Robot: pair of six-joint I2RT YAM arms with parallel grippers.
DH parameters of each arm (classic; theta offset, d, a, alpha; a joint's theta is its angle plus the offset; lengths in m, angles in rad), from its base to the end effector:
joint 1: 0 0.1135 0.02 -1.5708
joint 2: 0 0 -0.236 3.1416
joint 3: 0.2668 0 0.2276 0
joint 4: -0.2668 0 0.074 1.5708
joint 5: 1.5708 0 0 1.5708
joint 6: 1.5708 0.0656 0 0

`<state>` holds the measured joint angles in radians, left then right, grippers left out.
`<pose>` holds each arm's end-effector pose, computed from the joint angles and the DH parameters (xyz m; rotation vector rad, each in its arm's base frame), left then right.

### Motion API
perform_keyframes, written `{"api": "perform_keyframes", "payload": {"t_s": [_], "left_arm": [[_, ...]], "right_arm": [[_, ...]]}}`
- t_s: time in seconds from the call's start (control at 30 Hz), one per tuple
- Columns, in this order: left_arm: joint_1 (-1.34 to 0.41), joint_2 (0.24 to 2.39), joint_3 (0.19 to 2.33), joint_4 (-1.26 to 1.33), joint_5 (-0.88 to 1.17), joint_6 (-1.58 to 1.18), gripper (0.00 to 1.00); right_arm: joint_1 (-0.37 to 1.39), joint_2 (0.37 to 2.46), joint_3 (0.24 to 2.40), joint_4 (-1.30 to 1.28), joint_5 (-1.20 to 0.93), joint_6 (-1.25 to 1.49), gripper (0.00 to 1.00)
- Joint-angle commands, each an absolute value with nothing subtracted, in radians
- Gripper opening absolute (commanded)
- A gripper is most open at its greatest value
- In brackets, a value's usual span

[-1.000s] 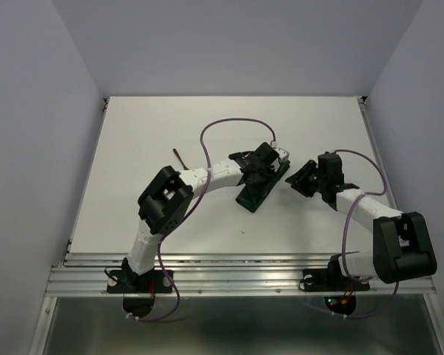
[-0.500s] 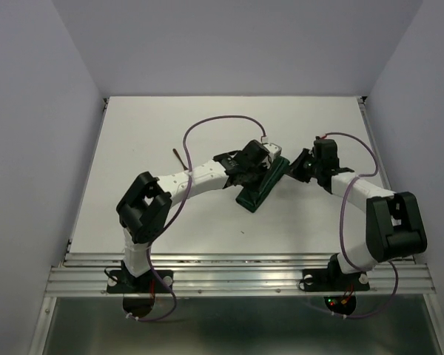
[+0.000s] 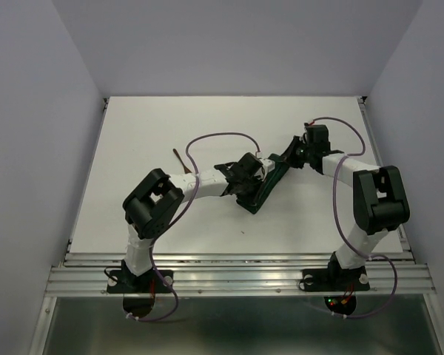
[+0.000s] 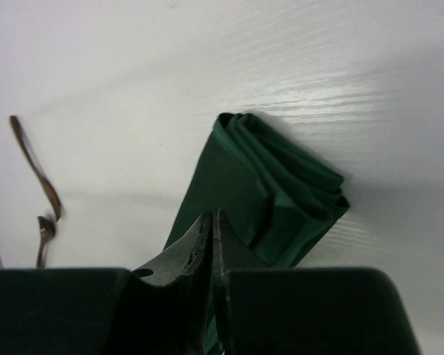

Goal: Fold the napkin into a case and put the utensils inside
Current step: Smooth out the smaller rectangle-folded napkin at the center of the board.

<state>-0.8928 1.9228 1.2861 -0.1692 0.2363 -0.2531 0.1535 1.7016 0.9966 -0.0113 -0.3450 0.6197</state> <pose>0.2446 -0.3282 0.1533 0.9014 2.3409 -0.7963 0.3516 0.0769 0.1618 0.3626 2.3369 0.7851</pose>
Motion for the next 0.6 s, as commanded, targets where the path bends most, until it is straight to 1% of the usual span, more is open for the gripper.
{"api": "perform_keyframes", "payload": {"t_s": [0.0, 0.1, 0.23, 0.37, 0.43, 0.47, 0.57], "left_arm": [[-0.896, 1.933, 1.247, -0.120, 0.278, -0.249, 0.00], [-0.896, 1.945, 1.230, -0.118, 0.270, -0.241, 0.00], [-0.896, 1.941, 1.216, -0.107, 0.285, -0.244, 0.00], [-0.896, 1.918, 1.233, -0.135, 0.272, -0.238, 0.00], [-0.896, 1.898, 1.264, -0.161, 0.265, -0.229, 0.00], [-0.896, 1.879, 1.275, -0.190, 0.255, -0.216, 0.00], [-0.896, 1.830, 1.319, -0.251, 0.227, -0.201, 0.00]], "right_arm": [[0.152, 1.772, 1.041, 0.002, -0.255, 0.555, 0.09], [0.152, 1.825, 1.066, -0.033, -0.193, 0.497, 0.09], [0.152, 1.881, 1.103, -0.075, -0.201, 0.474, 0.08], [0.152, 1.810, 1.101, -0.075, -0.216, 0.491, 0.08], [0.152, 1.737, 1.100, -0.075, -0.187, 0.494, 0.08], [0.152, 1.715, 1.097, -0.077, -0.177, 0.494, 0.10], [0.105, 1.657, 1.085, -0.077, -0.189, 0.508, 0.12]]}}
